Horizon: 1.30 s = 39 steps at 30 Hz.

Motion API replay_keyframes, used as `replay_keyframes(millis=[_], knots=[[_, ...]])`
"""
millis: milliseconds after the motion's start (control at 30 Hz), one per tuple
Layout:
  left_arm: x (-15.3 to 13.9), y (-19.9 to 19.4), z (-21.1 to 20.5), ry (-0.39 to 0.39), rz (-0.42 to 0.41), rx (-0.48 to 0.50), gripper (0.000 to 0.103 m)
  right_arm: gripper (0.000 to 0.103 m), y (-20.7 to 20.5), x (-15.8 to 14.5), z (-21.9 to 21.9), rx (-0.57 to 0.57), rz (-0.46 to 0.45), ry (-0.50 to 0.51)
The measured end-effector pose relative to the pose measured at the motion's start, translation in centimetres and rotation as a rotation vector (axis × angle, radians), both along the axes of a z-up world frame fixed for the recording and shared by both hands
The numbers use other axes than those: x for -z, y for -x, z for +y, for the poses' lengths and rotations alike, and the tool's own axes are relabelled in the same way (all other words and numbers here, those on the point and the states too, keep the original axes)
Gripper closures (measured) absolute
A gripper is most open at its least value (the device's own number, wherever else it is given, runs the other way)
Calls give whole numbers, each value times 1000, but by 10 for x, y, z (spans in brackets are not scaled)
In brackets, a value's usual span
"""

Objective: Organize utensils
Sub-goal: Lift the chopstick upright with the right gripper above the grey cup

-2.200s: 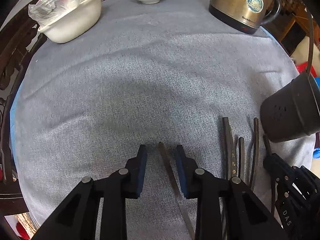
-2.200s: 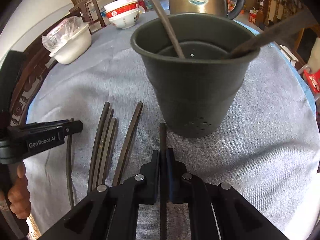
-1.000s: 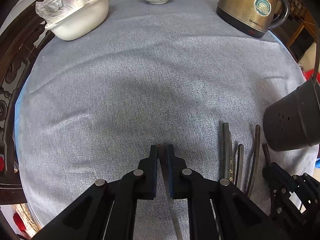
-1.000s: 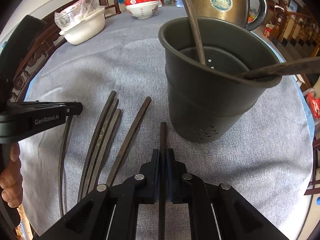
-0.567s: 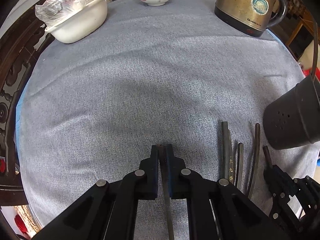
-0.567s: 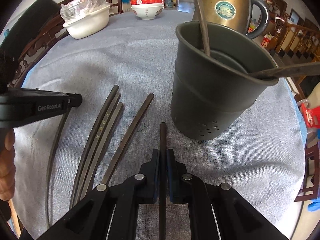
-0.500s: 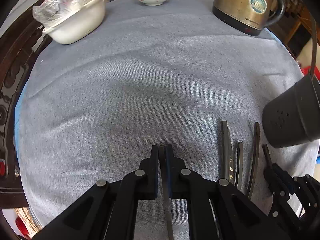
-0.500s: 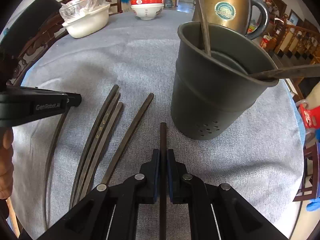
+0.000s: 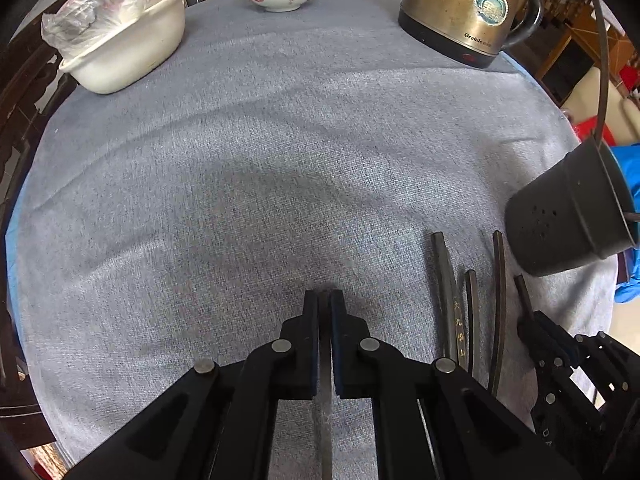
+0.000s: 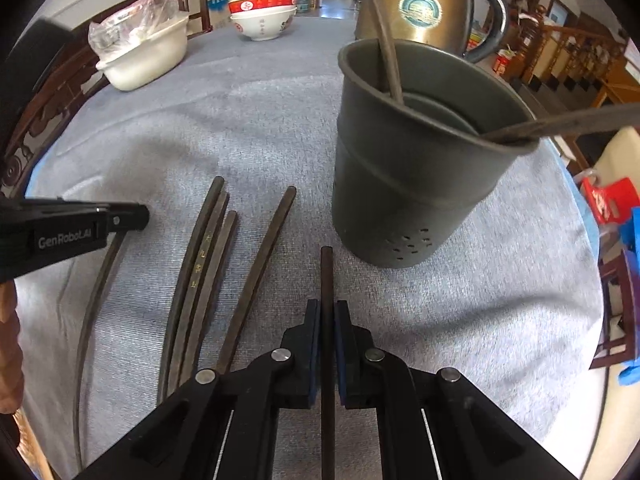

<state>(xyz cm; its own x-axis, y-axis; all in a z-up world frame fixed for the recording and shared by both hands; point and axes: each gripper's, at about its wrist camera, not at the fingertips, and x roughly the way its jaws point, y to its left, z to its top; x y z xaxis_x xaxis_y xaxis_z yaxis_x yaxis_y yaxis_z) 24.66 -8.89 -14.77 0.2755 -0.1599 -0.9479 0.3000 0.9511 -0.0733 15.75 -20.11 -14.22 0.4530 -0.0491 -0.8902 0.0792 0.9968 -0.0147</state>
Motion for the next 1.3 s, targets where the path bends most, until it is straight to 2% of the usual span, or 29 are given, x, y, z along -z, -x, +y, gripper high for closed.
replay_keyframes(millis=[333, 667, 900, 1300], knots=[[-14, 29, 22, 59, -16, 23, 97, 96, 23, -18, -22, 34, -75, -123], [-53, 45, 36, 122, -56, 46, 97, 96, 44, -50, -45, 15, -204, -293], [-92, 55, 36, 166, -118, 55, 97, 96, 57, -82, -48, -2, -292, -334], [-153, 78, 28, 213, -253, 84, 97, 96, 77, -130, -49, -14, -418, -342]])
